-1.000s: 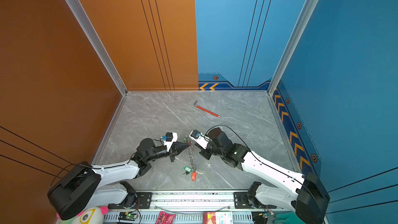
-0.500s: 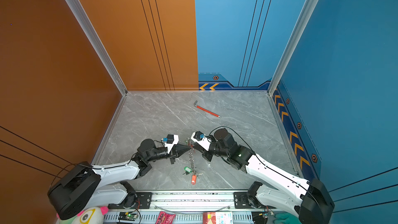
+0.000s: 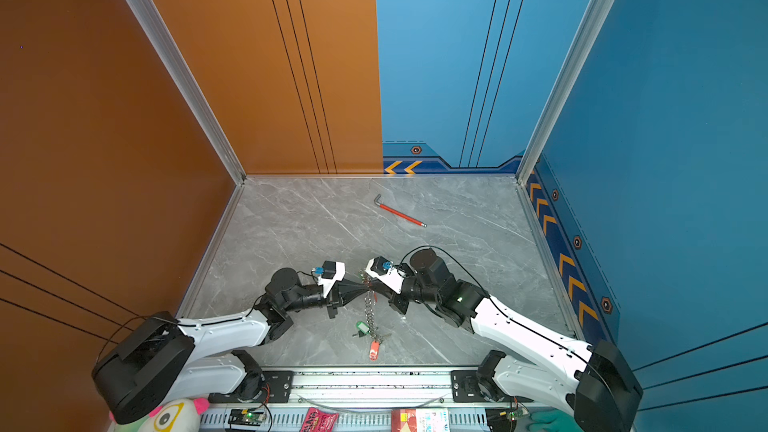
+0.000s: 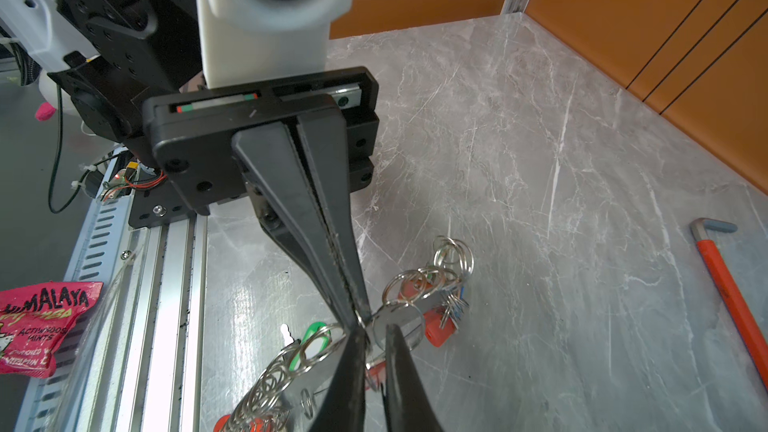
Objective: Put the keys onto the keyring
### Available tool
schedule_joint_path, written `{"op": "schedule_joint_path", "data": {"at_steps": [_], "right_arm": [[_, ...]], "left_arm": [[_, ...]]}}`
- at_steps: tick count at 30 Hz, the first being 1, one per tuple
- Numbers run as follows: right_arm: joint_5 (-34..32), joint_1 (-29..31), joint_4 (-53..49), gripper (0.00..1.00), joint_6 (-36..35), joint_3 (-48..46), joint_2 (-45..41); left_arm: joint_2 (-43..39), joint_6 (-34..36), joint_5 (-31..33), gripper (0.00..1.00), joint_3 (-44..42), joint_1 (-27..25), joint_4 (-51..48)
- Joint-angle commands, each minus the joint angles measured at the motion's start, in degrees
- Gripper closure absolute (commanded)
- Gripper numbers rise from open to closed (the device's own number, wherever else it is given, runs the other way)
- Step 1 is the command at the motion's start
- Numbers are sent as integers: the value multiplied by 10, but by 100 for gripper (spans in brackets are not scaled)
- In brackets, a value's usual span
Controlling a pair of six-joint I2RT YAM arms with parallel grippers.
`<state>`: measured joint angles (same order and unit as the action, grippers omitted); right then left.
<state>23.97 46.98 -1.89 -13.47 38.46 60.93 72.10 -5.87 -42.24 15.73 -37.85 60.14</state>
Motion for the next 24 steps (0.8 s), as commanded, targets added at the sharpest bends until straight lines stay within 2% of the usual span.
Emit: {"op": "schedule_joint_path", "data": {"at_steps": [1, 17, 24], "right_arm": [[-1, 4, 8, 87, -6, -11, 11], [-1, 7, 4, 91, -11, -1, 32], [-25, 17, -2, 98, -16, 7, 19]], "left_arm": [[-15, 2, -15, 100, 3, -6, 31], [-4, 4, -23, 100, 5, -7, 33], [12, 4, -27, 100, 10, -8, 33]]}}
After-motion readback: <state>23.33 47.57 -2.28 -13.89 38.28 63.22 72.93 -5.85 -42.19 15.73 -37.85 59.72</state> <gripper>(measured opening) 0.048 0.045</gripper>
